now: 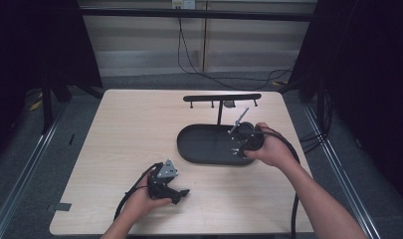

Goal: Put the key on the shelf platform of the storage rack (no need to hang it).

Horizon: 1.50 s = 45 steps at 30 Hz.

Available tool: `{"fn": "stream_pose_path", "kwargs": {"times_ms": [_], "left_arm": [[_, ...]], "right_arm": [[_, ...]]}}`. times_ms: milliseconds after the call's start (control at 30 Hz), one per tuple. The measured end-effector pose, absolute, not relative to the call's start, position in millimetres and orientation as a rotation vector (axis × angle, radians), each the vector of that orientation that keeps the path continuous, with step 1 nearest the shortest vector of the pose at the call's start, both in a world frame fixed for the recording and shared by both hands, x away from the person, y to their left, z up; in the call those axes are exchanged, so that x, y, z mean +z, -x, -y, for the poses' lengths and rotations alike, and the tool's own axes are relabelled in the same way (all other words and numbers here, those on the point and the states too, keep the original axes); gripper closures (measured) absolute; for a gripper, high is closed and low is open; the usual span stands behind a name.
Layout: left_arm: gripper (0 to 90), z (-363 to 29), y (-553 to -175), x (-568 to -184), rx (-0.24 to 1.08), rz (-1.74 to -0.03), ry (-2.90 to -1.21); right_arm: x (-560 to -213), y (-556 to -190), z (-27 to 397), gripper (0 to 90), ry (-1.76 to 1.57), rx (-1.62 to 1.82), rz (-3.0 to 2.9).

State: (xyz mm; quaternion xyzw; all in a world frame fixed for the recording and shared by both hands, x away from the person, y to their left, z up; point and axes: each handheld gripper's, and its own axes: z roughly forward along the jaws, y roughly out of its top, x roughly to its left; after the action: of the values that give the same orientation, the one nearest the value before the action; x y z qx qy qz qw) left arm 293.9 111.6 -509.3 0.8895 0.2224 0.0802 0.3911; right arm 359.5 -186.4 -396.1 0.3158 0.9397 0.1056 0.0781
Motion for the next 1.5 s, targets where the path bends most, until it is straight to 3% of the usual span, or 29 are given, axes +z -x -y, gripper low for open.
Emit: {"fn": "stream_pose_path", "kwargs": {"times_ms": [1500], "left_arm": [[15.1,-112.1,-294.3,-508.9,0.203,-0.555,-2.271]], "right_arm": [[-440.7,-392.3,193.3,69.5,-1.004,0.324,-2.639]]}}
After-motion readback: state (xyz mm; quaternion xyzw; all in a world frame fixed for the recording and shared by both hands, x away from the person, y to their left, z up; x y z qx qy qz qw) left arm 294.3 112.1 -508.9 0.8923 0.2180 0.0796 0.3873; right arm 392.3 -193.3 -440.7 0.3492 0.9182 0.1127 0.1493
